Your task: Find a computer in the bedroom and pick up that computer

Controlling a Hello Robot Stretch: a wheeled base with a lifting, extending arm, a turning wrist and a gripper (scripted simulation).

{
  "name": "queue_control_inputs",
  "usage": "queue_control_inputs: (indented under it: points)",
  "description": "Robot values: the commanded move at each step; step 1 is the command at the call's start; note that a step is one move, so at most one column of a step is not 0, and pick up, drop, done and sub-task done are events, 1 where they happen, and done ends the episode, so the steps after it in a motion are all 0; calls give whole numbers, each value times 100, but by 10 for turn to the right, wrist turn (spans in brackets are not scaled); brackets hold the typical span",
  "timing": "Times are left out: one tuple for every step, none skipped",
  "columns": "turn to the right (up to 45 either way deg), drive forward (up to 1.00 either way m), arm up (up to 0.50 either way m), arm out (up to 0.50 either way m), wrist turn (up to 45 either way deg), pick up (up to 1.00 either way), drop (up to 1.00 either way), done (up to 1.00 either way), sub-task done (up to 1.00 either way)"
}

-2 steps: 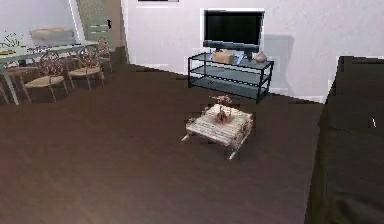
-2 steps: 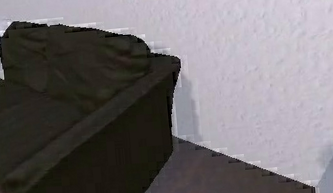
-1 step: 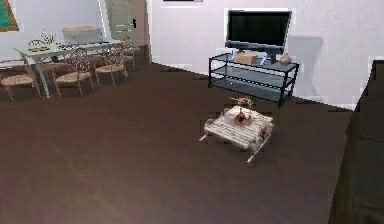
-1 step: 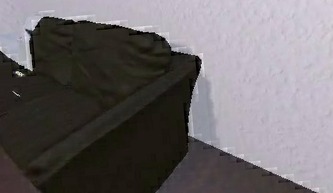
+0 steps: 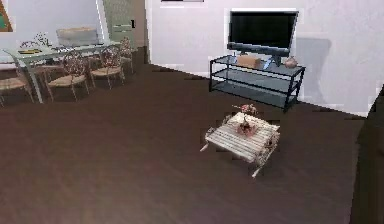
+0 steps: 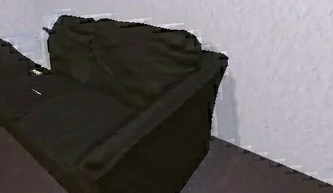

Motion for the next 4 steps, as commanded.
queue_control_inputs:
  points:
    - [-450,0,0,0,0,0,0,0,0]
    - [-60,0,0,0,0,0,0,0,0]
    - [0,100,0,0,0,0,0,0,0]
    - [0,100,0,0,0,0,0,0,0]
